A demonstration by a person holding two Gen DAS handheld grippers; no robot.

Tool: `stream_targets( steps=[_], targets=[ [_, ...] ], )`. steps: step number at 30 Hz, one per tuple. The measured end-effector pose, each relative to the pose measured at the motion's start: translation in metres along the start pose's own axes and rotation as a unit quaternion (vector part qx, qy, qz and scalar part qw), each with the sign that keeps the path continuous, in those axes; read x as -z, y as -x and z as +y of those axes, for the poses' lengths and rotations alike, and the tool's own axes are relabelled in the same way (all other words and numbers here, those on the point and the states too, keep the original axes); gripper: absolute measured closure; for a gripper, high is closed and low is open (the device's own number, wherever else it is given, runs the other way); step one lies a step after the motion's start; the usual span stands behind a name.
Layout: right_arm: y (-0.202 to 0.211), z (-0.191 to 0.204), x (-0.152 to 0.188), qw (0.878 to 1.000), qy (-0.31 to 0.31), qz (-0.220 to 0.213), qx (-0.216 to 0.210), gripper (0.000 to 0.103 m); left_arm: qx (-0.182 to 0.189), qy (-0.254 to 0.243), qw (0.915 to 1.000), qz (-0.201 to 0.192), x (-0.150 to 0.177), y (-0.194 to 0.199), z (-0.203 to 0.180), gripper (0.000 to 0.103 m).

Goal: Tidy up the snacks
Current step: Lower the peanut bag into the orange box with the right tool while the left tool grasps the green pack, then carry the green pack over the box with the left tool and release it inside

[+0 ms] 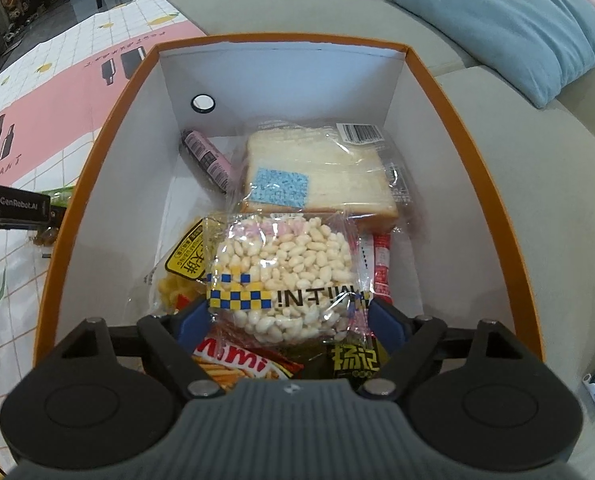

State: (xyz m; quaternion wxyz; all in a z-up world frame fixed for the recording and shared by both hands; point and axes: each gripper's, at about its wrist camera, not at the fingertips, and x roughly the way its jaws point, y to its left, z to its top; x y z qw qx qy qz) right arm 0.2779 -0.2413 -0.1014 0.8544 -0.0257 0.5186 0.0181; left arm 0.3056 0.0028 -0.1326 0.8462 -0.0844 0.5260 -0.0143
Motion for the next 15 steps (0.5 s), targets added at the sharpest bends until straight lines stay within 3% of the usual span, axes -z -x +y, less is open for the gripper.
stream_targets(
  steps=[5,9,15],
  targets=[
    [0.004,-0.001,0.002,1.0,0.001,-0.002,-0.005,0.017,0.015,-0.01,0.9998,-0.013,0.004,0.025,-0.011,0.077],
    [0.012,-0.006,0.003,0.999,-0.012,-0.002,-0.033,0.017,0.024,-0.019,0.9992,-0.025,0.006,0.045,-0.02,0.077],
    [0.029,-0.017,0.005,0.998,-0.025,-0.014,-0.061,0.018,0.063,-0.028,0.9962,-0.053,0.007,0.089,-0.036,0.077]
  ],
)
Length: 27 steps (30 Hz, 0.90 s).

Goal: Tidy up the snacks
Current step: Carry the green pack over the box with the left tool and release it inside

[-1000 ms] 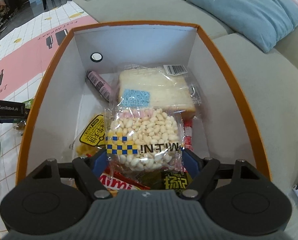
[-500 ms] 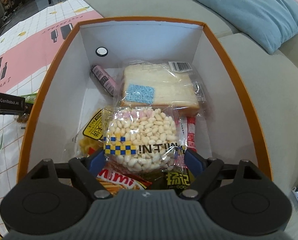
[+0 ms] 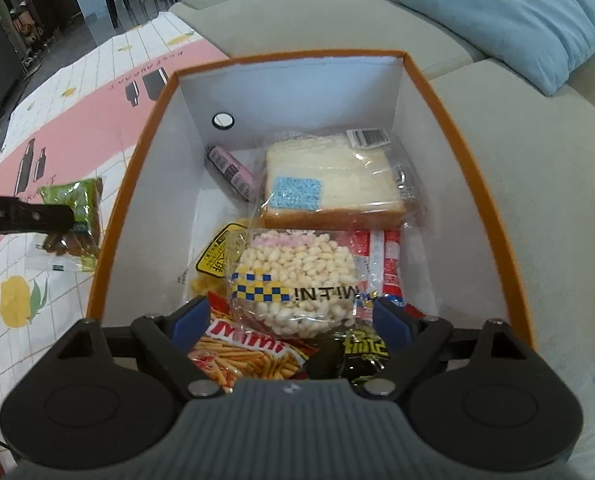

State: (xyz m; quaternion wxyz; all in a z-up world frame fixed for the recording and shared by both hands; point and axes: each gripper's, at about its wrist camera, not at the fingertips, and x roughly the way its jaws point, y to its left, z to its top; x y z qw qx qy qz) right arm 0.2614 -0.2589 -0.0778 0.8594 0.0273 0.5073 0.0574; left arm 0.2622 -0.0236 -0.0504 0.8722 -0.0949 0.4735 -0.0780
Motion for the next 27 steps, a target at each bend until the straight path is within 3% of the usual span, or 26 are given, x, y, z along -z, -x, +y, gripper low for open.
stream_targets(
  steps=[4,7,14,17,19,21,27],
  targets=[
    [0.007,-0.008,0.0,0.999,-0.003,0.007,-0.043,0.026,0.032,-0.035,0.9987,-0.021,-0.011,0.029,-0.027,0.077],
    [0.01,-0.011,-0.001,0.999,0.006,0.014,-0.052,0.029,0.053,-0.082,0.9947,-0.03,-0.02,0.039,-0.056,0.077],
    [0.022,-0.034,-0.015,0.998,0.017,0.002,-0.065,0.037,0.066,-0.167,0.9835,0.021,-0.036,-0.001,-0.113,0.077],
    [0.022,-0.04,-0.019,0.998,0.034,0.003,-0.054,0.044,0.031,-0.202,0.9777,0.049,-0.036,-0.033,-0.127,0.077],
    [0.019,-0.043,-0.02,0.998,0.043,0.009,-0.046,0.054,0.004,-0.222,0.9732,0.061,-0.034,-0.051,-0.134,0.077],
    [0.015,-0.045,-0.02,0.998,0.049,0.015,-0.042,0.056,-0.012,-0.237,0.9688,0.07,-0.031,-0.064,-0.137,0.077],
    [-0.007,-0.04,-0.022,0.994,0.054,0.046,-0.087,0.061,-0.077,-0.283,0.9519,0.088,-0.027,-0.087,-0.146,0.076]
  ],
)
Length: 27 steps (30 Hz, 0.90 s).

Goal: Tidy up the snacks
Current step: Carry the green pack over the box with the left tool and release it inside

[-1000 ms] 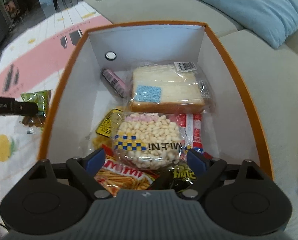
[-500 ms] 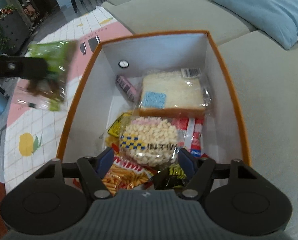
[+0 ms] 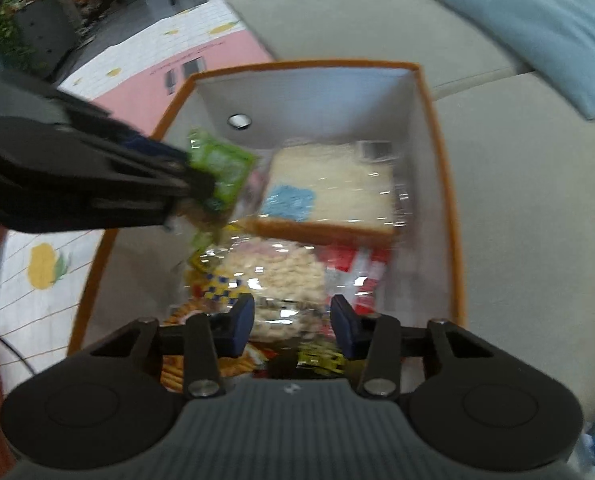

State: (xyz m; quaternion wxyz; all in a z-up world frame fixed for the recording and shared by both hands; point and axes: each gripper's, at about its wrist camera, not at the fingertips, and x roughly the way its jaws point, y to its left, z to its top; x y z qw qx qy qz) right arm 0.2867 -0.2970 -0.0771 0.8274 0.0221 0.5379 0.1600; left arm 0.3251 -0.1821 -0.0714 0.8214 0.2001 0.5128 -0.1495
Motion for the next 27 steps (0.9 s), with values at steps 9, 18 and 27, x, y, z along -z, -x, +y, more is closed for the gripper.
stream_targets(
  steps=[9,18,27],
  targets=[
    [-0.023,0.005,-0.015,0.999,0.005,0.014,0.034,0.061,-0.039,-0.032,0.9986,-0.015,-0.004,-0.007,-0.003,0.059],
    [-0.033,-0.006,-0.015,0.999,-0.034,0.014,0.02,0.052,-0.028,-0.022,0.998,-0.053,-0.001,0.014,-0.002,0.056],
    [0.006,0.029,-0.015,0.998,0.011,-0.043,0.04,0.056,-0.013,0.005,0.9956,-0.092,0.02,0.068,0.014,0.047]
  ],
)
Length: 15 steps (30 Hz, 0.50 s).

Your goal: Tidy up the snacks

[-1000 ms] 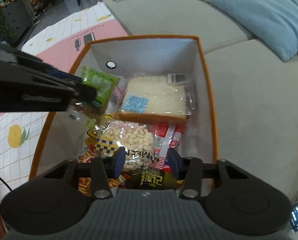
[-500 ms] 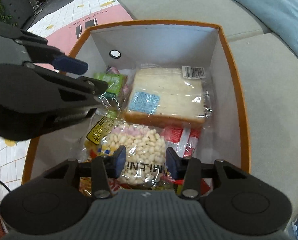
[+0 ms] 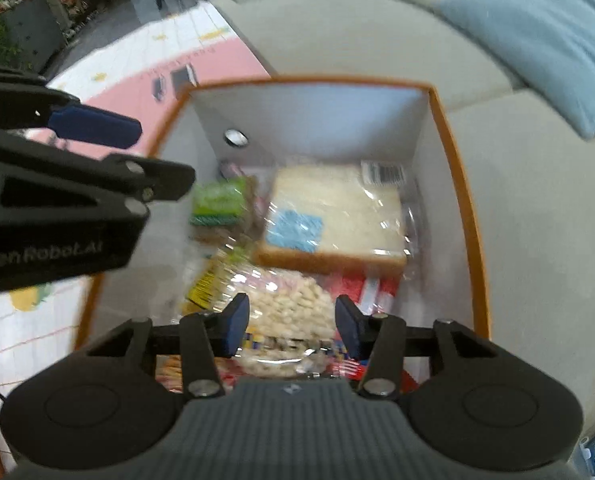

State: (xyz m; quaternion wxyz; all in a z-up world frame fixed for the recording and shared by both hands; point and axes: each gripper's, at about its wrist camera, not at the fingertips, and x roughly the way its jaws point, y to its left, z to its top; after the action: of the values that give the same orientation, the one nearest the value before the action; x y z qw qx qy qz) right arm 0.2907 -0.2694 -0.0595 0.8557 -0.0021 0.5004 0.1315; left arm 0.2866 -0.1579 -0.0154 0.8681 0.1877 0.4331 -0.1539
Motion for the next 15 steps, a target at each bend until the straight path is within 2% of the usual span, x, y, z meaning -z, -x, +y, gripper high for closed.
stream_targets(
  steps=[5,9,11,15],
  targets=[
    [0.038,0.025,-0.002,0.999,0.024,-0.043,-0.016,0.05,-0.018,0.012,0.9993,-0.03,0.013,0.044,0.014,0.047],
    [0.067,0.04,-0.002,0.996,0.017,-0.083,-0.032,0.05,-0.023,0.011,0.9979,-0.059,0.028,0.086,0.02,0.047],
    [0.082,0.047,0.0,0.994,0.012,-0.105,-0.027,0.05,-0.032,0.015,0.9967,-0.073,0.037,0.104,0.024,0.047],
    [0.112,0.068,0.008,0.988,0.023,-0.15,0.008,0.049,-0.033,0.056,0.9927,-0.101,0.056,0.14,0.042,0.047]
  ],
)
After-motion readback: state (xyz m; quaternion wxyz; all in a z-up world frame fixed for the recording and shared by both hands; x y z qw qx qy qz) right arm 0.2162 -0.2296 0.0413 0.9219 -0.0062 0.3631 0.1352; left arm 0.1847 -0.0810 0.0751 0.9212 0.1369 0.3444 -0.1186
